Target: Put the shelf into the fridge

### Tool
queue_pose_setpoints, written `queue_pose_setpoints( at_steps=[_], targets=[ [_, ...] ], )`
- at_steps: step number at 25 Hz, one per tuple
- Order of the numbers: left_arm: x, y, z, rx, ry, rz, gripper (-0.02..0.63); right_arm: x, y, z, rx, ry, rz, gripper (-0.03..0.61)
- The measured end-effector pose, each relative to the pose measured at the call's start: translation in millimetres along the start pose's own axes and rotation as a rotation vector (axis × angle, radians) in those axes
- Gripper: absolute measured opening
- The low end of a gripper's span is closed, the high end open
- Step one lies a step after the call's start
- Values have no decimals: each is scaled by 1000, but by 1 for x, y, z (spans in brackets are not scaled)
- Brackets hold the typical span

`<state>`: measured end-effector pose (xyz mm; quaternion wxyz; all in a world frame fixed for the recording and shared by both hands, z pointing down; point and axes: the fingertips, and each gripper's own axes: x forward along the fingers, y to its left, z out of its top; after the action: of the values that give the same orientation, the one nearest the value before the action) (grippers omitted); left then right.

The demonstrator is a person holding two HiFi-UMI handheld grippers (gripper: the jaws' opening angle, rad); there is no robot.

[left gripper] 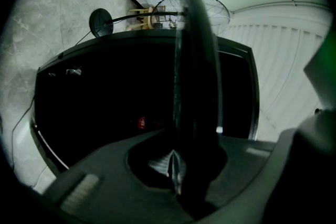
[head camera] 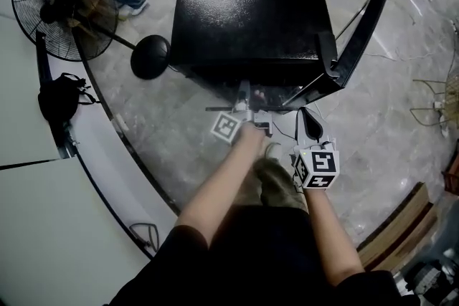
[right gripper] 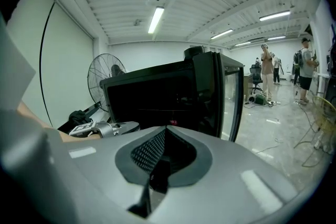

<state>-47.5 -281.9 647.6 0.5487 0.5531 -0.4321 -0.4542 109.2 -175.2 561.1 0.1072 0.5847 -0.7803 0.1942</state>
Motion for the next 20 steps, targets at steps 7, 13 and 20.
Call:
queue_pose_setpoints(
  at_steps=[7, 13, 20],
  targets=[
    [10, 0, 2, 20, -8, -12, 17, 3, 2, -2, -5, 10, 24, 0],
    [21, 0, 1, 4, -27, -12, 15, 14, 3, -2, -16, 16, 69, 0],
    [32, 0, 4, 16, -23, -12, 17, 19, -2, 6, -35, 20, 111, 0]
  ],
)
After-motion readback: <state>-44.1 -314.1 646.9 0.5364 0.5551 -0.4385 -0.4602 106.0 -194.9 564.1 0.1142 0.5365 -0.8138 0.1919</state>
